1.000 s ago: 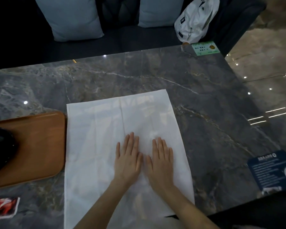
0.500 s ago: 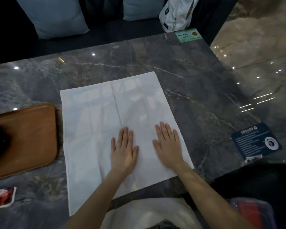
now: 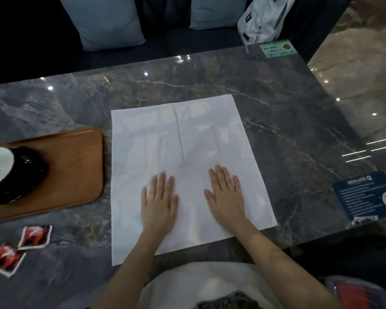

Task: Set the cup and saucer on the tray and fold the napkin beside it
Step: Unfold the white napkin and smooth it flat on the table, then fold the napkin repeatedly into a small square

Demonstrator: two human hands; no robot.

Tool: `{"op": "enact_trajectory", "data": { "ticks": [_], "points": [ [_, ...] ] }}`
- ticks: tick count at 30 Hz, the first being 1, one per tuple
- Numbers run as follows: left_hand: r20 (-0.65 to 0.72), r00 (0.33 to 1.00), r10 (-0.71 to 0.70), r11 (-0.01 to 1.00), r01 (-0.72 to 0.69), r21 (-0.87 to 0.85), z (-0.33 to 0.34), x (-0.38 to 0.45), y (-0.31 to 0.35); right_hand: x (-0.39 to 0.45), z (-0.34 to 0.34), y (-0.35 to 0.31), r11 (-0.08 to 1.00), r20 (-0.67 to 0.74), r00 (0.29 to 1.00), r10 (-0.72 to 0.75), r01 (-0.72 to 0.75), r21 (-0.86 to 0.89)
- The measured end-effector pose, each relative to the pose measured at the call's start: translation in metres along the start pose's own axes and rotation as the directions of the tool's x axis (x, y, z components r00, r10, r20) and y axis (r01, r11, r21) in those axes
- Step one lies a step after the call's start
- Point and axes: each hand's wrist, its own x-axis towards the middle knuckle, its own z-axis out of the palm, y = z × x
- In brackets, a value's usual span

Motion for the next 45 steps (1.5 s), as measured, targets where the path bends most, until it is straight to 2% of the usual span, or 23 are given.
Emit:
{"op": "enact_trajectory", "data": {
  "ticks": [3,7,9,11,12,14,17,19,23,25,27,29,31,36,41,45],
  "points": [
    [-0.055,0.982,-0.179,0.984,0.178,-0.026,-0.007,-0.005,-0.024,-0.001,-0.001,-0.002,1.000,-0.014,1.000,-0.005,0.005,0.008],
    [-0.120,0.910,-0.397,0.912,0.377,-0.159,-0.018,0.003,-0.034,0.001,-0.004,-0.007,0.999,-0.037,0.999,0.037,-0.037,0.007],
    [-0.108,0.941,-0.321,0.941,0.304,-0.149,-0.022,0.014,-0.026,0.006,-0.006,-0.015,0.998,-0.066,0.997,0.051,-0.049,0.024],
    [-0.054,0.993,-0.107,0.990,0.101,-0.095,-0.020,0.022,-0.013,0.013,-0.007,-0.025,0.999,-0.070,0.997,-0.009,0.012,0.035],
    [-0.025,1.000,-0.015,0.996,0.013,-0.084,-0.018,0.025,-0.007,0.016,-0.006,-0.030,0.998,-0.056,0.997,-0.052,0.054,0.031],
    [0.007,0.997,0.072,0.995,-0.071,-0.071,-0.013,0.029,0.000,0.023,-0.002,-0.035,0.994,-0.015,0.994,-0.108,0.108,0.014],
    [-0.003,0.999,0.046,0.997,-0.046,-0.067,-0.011,0.033,-0.002,0.032,0.000,-0.030,0.992,0.034,0.991,-0.127,0.128,-0.014],
    [-0.039,0.998,-0.053,0.995,0.049,-0.086,-0.014,0.034,-0.007,0.034,-0.001,-0.021,0.988,0.029,0.988,-0.151,0.152,-0.033],
    [-0.069,0.968,-0.242,0.962,0.231,-0.144,-0.023,0.046,-0.007,0.038,-0.011,-0.015,0.985,-0.113,0.987,-0.115,0.128,0.112],
    [-0.089,0.973,-0.215,0.966,0.199,-0.165,-0.028,0.056,-0.002,0.052,-0.020,-0.022,0.978,-0.199,0.978,-0.069,0.106,0.182],
    [-0.091,0.992,-0.090,0.985,0.076,-0.156,-0.031,0.068,0.005,0.073,-0.033,-0.030,0.965,-0.249,0.968,-0.033,0.096,0.246],
    [-0.055,0.998,0.038,0.994,-0.044,-0.104,-0.030,0.083,0.015,0.098,-0.045,-0.037,0.961,-0.221,0.974,-0.045,0.103,0.257],
    [-0.013,0.996,0.093,0.993,-0.094,-0.067,-0.025,0.100,0.025,0.126,-0.053,-0.042,0.965,-0.160,0.983,-0.095,0.131,0.228],
    [0.060,0.995,0.074,0.997,-0.072,-0.029,-0.008,0.121,0.038,0.200,-0.067,-0.049,0.972,-0.045,0.984,-0.170,0.175,0.158],
    [0.074,0.995,0.061,0.998,-0.059,-0.026,-0.009,0.122,0.041,0.256,-0.067,-0.051,0.976,0.072,0.974,-0.215,0.214,0.030],
    [0.061,0.997,0.052,0.998,-0.049,-0.043,-0.009,0.122,0.041,0.283,-0.069,-0.051,0.979,0.199,0.959,-0.202,0.204,0.009]
  ]
}}
